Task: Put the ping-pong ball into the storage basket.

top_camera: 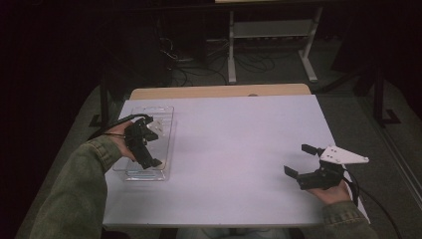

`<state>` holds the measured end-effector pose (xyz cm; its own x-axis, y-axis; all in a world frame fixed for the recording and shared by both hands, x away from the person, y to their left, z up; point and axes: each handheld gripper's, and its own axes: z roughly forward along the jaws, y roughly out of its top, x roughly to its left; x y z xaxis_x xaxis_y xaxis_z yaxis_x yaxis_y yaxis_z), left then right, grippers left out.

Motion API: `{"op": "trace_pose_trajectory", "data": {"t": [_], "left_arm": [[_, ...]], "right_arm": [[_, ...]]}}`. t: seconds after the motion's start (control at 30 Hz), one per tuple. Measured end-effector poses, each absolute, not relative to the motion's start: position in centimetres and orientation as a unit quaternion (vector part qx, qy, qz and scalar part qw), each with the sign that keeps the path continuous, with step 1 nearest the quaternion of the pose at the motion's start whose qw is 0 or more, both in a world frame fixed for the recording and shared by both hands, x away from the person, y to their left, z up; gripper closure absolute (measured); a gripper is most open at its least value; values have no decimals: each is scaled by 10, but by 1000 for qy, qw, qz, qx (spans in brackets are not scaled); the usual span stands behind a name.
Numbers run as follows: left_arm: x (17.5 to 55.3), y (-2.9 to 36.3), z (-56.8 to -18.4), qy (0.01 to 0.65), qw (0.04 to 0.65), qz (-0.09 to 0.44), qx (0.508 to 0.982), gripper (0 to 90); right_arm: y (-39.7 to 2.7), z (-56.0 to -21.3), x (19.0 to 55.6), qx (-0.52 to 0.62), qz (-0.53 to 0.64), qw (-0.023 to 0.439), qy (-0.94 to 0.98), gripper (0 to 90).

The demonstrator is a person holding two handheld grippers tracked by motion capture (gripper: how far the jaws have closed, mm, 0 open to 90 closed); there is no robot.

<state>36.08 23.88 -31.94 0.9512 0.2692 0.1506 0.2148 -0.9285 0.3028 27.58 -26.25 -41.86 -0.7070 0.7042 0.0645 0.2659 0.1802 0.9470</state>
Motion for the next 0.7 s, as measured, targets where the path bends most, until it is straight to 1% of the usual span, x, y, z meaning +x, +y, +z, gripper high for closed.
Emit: {"op": "trace_pose_trajectory", "data": {"t": [0.17, 0.33, 0.37, 0.4, 0.43, 0.7], "left_arm": [[357, 240, -315, 126, 171, 93, 973, 0], [352, 241, -315, 126, 183, 99, 970, 0], [348, 245, -315, 130, 203, 106, 965, 0], [348, 245, -315, 130, 203, 106, 965, 0], [346, 249, -315, 139, 223, 110, 959, 0], [341, 261, -318, 161, 256, 124, 945, 0]], "right_arm": [[-262, -419, 275, 327, 550, 199, 742, 0], [-262, -418, 275, 327, 551, 199, 741, 0], [-263, -418, 275, 327, 551, 199, 741, 0], [-263, -418, 275, 327, 551, 200, 741, 0], [-263, -418, 275, 327, 551, 200, 741, 0], [-262, -418, 275, 327, 551, 200, 741, 0]]}}
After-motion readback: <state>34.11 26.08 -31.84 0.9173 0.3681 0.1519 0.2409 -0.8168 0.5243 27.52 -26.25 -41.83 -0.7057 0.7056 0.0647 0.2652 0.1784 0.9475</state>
